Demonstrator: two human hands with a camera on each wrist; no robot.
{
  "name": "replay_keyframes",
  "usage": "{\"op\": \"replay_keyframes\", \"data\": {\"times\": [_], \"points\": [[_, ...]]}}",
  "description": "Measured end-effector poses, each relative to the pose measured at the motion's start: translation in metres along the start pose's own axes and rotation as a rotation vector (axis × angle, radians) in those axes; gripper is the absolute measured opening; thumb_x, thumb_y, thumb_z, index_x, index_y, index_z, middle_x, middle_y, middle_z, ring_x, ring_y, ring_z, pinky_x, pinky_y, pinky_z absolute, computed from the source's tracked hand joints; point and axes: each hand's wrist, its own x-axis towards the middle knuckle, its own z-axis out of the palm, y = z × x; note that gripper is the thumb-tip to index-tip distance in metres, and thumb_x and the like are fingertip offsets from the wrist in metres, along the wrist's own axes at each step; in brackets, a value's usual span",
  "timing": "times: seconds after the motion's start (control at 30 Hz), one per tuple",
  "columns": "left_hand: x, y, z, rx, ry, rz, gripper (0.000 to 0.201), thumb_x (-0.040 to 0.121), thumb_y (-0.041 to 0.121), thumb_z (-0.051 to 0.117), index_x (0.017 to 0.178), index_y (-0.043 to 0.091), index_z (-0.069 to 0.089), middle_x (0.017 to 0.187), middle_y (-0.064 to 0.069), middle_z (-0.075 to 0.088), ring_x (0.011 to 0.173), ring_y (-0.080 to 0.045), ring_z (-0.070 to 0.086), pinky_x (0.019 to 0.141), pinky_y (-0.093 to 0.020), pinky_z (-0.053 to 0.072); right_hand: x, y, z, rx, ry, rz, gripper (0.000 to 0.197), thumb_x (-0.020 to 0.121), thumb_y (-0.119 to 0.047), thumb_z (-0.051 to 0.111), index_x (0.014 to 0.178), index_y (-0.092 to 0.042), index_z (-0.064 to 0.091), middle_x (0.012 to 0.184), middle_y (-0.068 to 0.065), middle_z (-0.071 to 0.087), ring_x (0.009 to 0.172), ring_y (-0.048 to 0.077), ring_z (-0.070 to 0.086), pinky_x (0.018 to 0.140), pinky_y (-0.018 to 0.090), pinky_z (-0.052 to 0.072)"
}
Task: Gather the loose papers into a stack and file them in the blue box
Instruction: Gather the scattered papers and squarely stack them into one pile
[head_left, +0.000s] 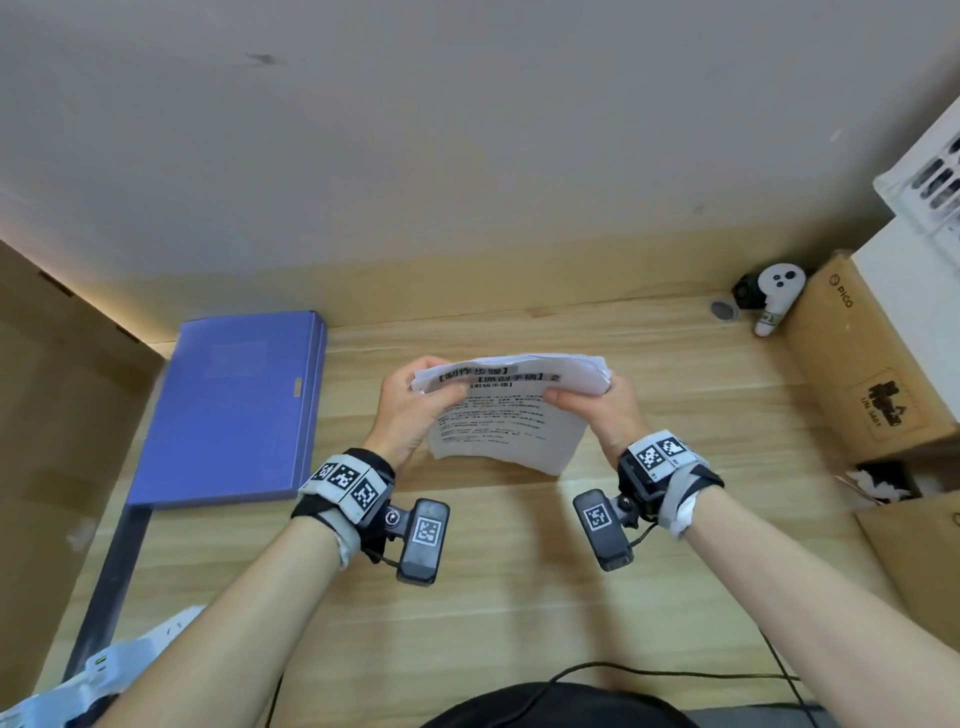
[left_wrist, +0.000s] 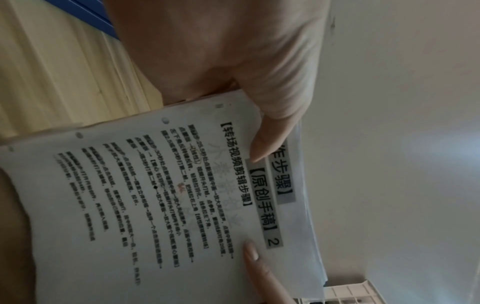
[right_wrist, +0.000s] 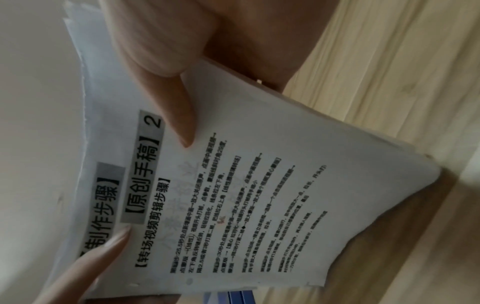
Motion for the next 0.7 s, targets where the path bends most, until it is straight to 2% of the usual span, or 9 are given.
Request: {"op": "replay_keyframes", "data": {"times": [0.07, 0.17, 0.23, 0.33, 0.43, 0.5, 0.57, 0.63, 0.7], "points": [[0.002, -0.002, 0.003, -0.010, -0.010, -0.003, 0.015, 0.082, -0.001, 0.070, 0.088, 0.012, 0.068, 0.089, -0.002, 0.071, 0.074, -0.002, 0.068, 0.064, -0.016, 0.052, 0.002, 0.001, -0.001, 0.013, 0.006, 0.004, 0.027, 0.060, -0.018, 0.087, 0.085, -0.019, 0.076, 0.097, 0.011, 0.076, 0.092, 0.028, 0.070, 0.087, 0.045, 0.055], [0.001, -0.008, 0.009, -0.057, 0.011, -0.006, 0.023, 0.081, -0.005, 0.071, 0.096, 0.012, 0.070, 0.097, -0.003, 0.075, 0.088, -0.009, 0.072, 0.075, -0.021, 0.056, 0.005, 0.006, -0.004, -0.010, -0.002, 0.025, 0.024, 0.062, -0.014, 0.087, 0.082, -0.021, 0.077, 0.096, 0.011, 0.076, 0.091, 0.026, 0.070, 0.087, 0.047, 0.055], [0.002, -0.011, 0.013, -0.089, 0.031, -0.009, 0.026, 0.081, -0.004, 0.072, 0.105, 0.005, 0.070, 0.098, -0.004, 0.076, 0.092, -0.013, 0.073, 0.077, -0.024, 0.057, 0.008, 0.005, -0.008, 0.004, 0.016, 0.041, 0.028, 0.060, -0.018, 0.087, 0.086, -0.015, 0.077, 0.095, 0.011, 0.076, 0.093, 0.029, 0.071, 0.086, 0.047, 0.056], [0.003, -0.014, 0.018, -0.074, -0.025, -0.024, 0.024, 0.083, -0.003, 0.070, 0.104, 0.010, 0.069, 0.102, -0.006, 0.074, 0.091, -0.012, 0.073, 0.078, -0.025, 0.058, 0.014, 0.006, -0.018, 0.056, 0.055, 0.058, 0.038, 0.060, -0.020, 0.087, 0.092, -0.006, 0.074, 0.095, 0.013, 0.076, 0.093, 0.032, 0.071, 0.083, 0.045, 0.058], [0.006, -0.029, 0.031, 0.052, -0.081, -0.170, 0.021, 0.084, 0.002, 0.071, 0.099, 0.016, 0.065, 0.101, 0.000, 0.072, 0.086, -0.006, 0.071, 0.070, -0.021, 0.057, 0.020, 0.014, -0.030, 0.156, 0.099, 0.105, 0.037, 0.065, -0.013, 0.084, 0.098, -0.002, 0.072, 0.100, 0.015, 0.075, 0.096, 0.035, 0.070, 0.084, 0.047, 0.058], [0.008, -0.048, 0.045, 0.099, -0.109, -0.285, 0.018, 0.086, 0.004, 0.069, 0.099, 0.015, 0.065, 0.106, -0.005, 0.071, 0.091, -0.015, 0.070, 0.069, -0.022, 0.057, 0.024, 0.024, -0.041, 0.195, 0.115, 0.160, 0.037, 0.070, -0.010, 0.083, 0.104, -0.001, 0.071, 0.102, 0.014, 0.075, 0.096, 0.034, 0.071, 0.083, 0.046, 0.058], [0.010, -0.068, 0.062, 0.121, -0.135, -0.371, 0.016, 0.089, 0.005, 0.066, 0.103, 0.013, 0.066, 0.109, -0.006, 0.071, 0.089, -0.015, 0.069, 0.070, -0.022, 0.056, 0.026, 0.035, -0.053, 0.201, 0.119, 0.222, 0.038, 0.072, -0.009, 0.082, 0.108, -0.003, 0.069, 0.102, 0.012, 0.076, 0.095, 0.032, 0.072, 0.081, 0.043, 0.058], [0.010, -0.084, 0.080, 0.125, -0.146, -0.443, 0.020, 0.091, 0.005, 0.064, 0.110, 0.011, 0.065, 0.106, -0.004, 0.070, 0.088, -0.016, 0.069, 0.073, -0.027, 0.056, 0.026, 0.050, -0.066, 0.178, 0.117, 0.283, 0.037, 0.076, -0.011, 0.079, 0.111, -0.006, 0.068, 0.104, 0.011, 0.075, 0.094, 0.028, 0.072, 0.080, 0.039, 0.058], [0.012, -0.102, 0.096, 0.111, -0.145, -0.525, 0.024, 0.092, 0.006, 0.063, 0.115, 0.008, 0.063, 0.107, -0.005, 0.070, 0.094, -0.022, 0.069, 0.082, -0.037, 0.057, 0.024, 0.065, -0.080, 0.086, 0.115, 0.329, 0.035, 0.079, -0.012, 0.076, 0.113, -0.008, 0.067, 0.107, 0.009, 0.074, 0.092, 0.024, 0.072, 0.078, 0.035, 0.058]]}}
